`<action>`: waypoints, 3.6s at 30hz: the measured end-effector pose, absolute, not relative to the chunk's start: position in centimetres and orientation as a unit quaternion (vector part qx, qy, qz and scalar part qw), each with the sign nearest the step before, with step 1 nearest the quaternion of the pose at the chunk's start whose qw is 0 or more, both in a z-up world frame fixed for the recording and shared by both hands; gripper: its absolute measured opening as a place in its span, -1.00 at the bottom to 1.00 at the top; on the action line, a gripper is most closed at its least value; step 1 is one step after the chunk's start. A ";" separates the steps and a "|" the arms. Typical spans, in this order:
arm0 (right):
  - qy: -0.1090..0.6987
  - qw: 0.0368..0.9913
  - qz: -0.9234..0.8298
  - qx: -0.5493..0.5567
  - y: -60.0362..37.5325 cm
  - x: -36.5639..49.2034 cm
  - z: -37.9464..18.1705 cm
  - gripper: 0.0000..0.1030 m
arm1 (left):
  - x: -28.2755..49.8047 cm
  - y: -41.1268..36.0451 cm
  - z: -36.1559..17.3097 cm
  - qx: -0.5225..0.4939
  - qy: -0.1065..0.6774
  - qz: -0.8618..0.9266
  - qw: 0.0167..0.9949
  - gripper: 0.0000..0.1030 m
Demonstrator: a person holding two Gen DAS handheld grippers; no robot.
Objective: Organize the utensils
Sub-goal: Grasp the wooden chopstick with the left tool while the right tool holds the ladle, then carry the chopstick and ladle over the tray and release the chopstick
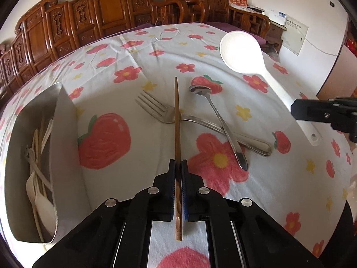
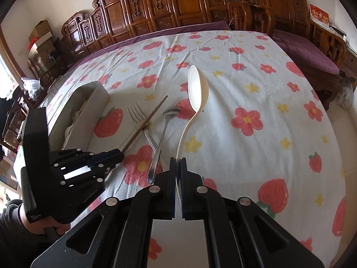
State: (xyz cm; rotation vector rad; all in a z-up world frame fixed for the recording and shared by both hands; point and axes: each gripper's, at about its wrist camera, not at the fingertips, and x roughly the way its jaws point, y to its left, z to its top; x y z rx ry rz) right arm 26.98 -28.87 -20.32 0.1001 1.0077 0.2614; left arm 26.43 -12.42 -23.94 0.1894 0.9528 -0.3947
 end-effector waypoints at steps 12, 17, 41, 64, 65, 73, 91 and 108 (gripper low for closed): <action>0.465 0.872 0.147 0.050 -26.7 26.0 -18.7 -0.92 | 24.1 -9.7 -18.7 0.065 0.413 -0.185 0.889 -0.92; 0.454 0.875 0.158 0.049 -25.7 25.5 -17.5 -0.92 | 23.3 -8.9 -17.1 0.062 0.398 -0.178 0.898 -0.92; 0.426 0.878 0.218 0.031 -19.3 23.7 -14.1 -0.92 | 21.6 -1.1 -13.9 0.026 0.380 -0.130 0.916 -0.92; 0.434 0.865 0.251 0.003 -13.3 25.3 -14.2 -0.91 | 25.9 4.5 -17.6 -0.014 0.443 -0.112 0.889 -0.91; 0.436 0.865 0.250 0.002 -13.2 25.4 -14.3 -0.91 | 26.0 4.4 -17.7 -0.013 0.445 -0.113 0.888 -0.91; 0.443 0.862 0.246 -0.002 -12.7 26.0 -14.9 -0.91 | 27.9 4.3 -19.3 -0.013 0.465 -0.120 0.877 -0.91; 0.452 0.856 0.251 -0.004 -11.0 26.8 -15.9 -0.91 | 29.1 5.3 -19.3 -0.019 0.461 -0.108 0.881 -0.91; 0.468 0.842 0.268 -0.028 -6.1 30.0 -17.5 -0.91 | 28.4 9.4 -15.7 -0.038 0.424 -0.078 0.902 -0.91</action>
